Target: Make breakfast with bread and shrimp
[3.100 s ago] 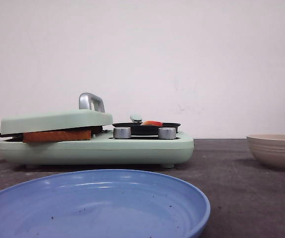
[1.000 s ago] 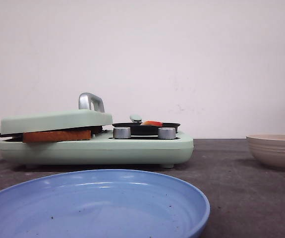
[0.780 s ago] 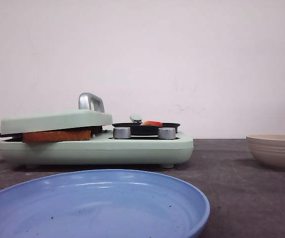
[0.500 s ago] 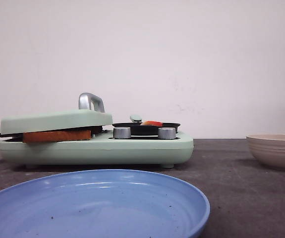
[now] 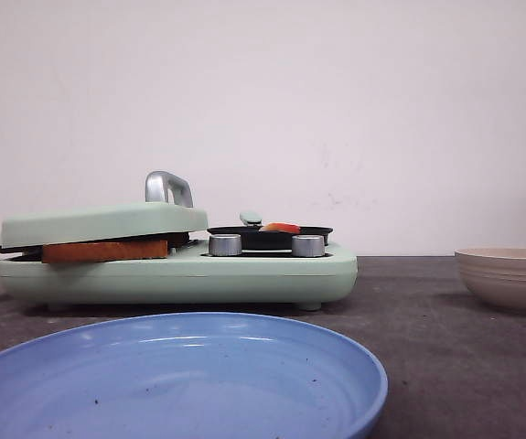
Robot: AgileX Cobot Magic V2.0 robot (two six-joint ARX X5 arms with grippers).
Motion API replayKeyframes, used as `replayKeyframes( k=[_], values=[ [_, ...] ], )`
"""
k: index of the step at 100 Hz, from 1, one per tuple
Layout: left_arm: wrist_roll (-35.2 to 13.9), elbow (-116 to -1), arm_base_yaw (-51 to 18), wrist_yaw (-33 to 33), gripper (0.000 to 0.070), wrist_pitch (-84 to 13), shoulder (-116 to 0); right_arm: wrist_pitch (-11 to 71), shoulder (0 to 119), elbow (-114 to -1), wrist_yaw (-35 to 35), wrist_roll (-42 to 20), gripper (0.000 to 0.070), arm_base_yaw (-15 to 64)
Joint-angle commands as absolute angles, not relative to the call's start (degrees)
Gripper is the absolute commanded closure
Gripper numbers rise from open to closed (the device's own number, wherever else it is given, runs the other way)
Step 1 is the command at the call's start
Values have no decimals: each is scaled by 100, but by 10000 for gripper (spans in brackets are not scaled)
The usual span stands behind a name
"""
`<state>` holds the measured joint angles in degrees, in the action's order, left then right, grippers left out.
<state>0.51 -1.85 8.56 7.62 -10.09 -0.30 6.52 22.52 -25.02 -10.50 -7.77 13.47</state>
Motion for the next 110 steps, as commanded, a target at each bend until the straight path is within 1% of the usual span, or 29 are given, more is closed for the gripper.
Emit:
replayKeyframes(
  k=[1, 45, 67, 76, 82, 88, 96, 110],
  values=[
    [102, -80, 862, 751, 683, -1028, -16, 580, 2263, -2545, -1048, -827, 700, 1363],
    [104, -80, 862, 751, 683, -1028, -16, 604, 2246, -2545, -1048, -827, 700, 1363],
    [102, -80, 862, 751, 683, -1028, -16, 827, 1627, -2543, -1017, -825, 700, 1219],
    [102, -80, 862, 751, 683, -1028, -16, 1256, 1417, -2543, -690, -635, 700, 858],
    [102, -80, 862, 751, 683, -1028, -16, 1538, 1385, -2530, -305, -368, 700, 635],
    [102, -80, 862, 751, 683, -1031, -16, 1721, 1385, -2471, 86, -228, 700, 432],
    [102, -80, 862, 751, 683, -1031, -16, 1684, 1361, -2274, 473, -226, 700, 143],
    [102, -80, 862, 751, 683, -1031, -16, 1568, 1133, -1844, 878, -228, 700, -257]
  ],
)
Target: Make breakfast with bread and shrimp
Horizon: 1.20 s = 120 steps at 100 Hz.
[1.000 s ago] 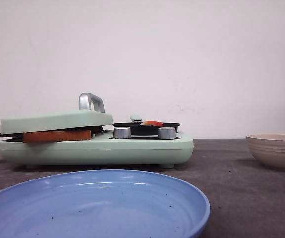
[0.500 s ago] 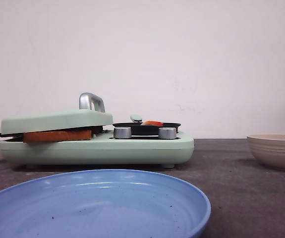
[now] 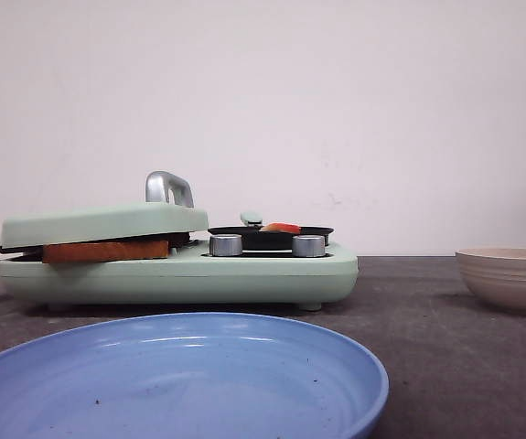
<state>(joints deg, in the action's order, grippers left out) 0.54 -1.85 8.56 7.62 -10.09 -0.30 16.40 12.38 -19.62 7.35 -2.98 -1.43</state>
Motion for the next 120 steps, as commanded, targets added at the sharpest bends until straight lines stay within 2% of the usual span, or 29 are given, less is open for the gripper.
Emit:
replayKeyframes(
  k=[1, 25, 59, 85, 102, 120],
  values=[
    [102, -80, 862, 751, 683, -1028, -16, 1568, 1107, -1809, 902, -228, 700, -283],
    [102, -80, 862, 751, 683, -1031, -16, 1505, 410, -993, 790, -213, 700, -773],
    [102, -80, 862, 751, 683, -1031, -16, 1068, 21, -102, 178, -226, 700, -834],
    [102, -80, 862, 749, 683, -1031, -19, 1026, 21, -71, 303, 5, 700, -843],
    [102, -80, 862, 749, 683, -1031, -19, 961, 21, -71, -117, 3, 700, -843],
    [102, -80, 862, 749, 683, -1031, -19, 884, 21, -71, -137, 3, 700, -843]
  ],
)
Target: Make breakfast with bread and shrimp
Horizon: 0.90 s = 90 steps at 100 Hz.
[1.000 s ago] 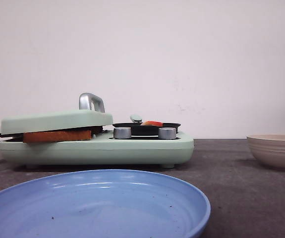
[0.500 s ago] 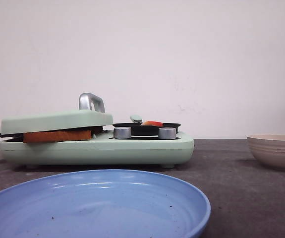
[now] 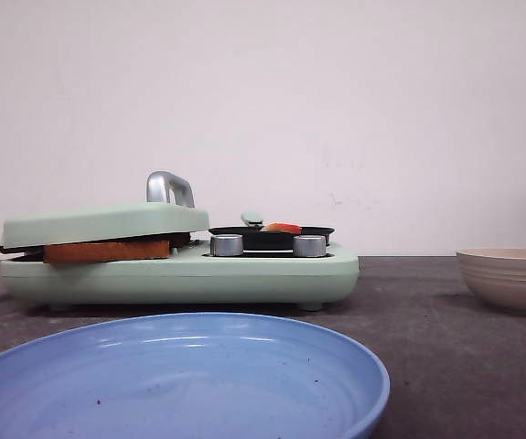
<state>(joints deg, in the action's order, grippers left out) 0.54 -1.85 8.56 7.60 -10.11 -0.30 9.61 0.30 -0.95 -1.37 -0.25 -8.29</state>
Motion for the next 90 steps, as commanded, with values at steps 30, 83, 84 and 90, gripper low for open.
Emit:
replayKeyframes(
  k=[30, 83, 84, 90],
  values=[
    [102, -80, 860, 749, 683, -1031, -19, 884, 21, -71, -139, 3, 700, -840],
    [102, -80, 62, 749, 683, -1031, -19, 884, 21, -71, -137, 3, 700, -838],
    [102, -80, 62, 749, 683, -1031, -19, 884, 21, -71, -137, 3, 700, -838],
    [102, -80, 62, 749, 683, -1031, -19, 884, 21, -71, -137, 3, 700, -838]
  ],
)
